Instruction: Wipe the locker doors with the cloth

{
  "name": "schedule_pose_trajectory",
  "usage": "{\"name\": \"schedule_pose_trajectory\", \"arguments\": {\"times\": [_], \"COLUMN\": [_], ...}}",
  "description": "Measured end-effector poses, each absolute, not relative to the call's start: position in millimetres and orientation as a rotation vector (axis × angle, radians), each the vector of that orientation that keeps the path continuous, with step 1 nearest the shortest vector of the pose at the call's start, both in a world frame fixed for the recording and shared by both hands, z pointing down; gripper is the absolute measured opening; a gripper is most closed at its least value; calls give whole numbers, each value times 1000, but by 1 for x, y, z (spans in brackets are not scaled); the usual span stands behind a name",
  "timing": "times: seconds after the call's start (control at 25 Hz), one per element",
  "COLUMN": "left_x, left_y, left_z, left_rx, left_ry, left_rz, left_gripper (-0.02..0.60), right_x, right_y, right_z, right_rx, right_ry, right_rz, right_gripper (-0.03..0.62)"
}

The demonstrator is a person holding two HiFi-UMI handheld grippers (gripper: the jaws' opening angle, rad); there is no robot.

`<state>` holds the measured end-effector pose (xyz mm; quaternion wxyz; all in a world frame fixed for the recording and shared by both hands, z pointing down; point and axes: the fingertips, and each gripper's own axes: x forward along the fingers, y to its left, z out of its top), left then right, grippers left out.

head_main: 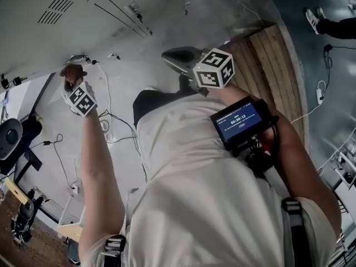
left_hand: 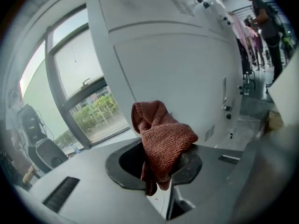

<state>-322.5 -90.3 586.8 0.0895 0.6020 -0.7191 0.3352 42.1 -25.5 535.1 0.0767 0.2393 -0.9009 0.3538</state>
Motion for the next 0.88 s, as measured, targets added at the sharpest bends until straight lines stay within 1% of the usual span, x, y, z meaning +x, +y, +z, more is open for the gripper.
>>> {"name": "schedule_pose_trajectory", "arguments": {"times": [0.16,0.32,0.44,0.6,0.88], "left_x": [-253,-198,-170,-152,-138], "left_y": [-69,-48,-26,-6,37], "left_z": [518,457,432,412,398], "left_rx": [1963,1991,1975,2016,2170], "left_ry": [-2105,-2121,-2111,-2054,-1890], "left_rz": [934,700,540,434,410], "left_gripper": [71,72,71,71,71], "right_x": [61,71,83,90,71], "right_y": [-32,-50,-53,-52,-32], "right_z": [491,451,431,413,379], "right_rx": [661,590,584,629,664], "right_ry": [-2772,-2851,-2883,-2899,-2984], "right_rz": [974,882,853,816,756], "right_gripper": [18,18,18,18,18]}}
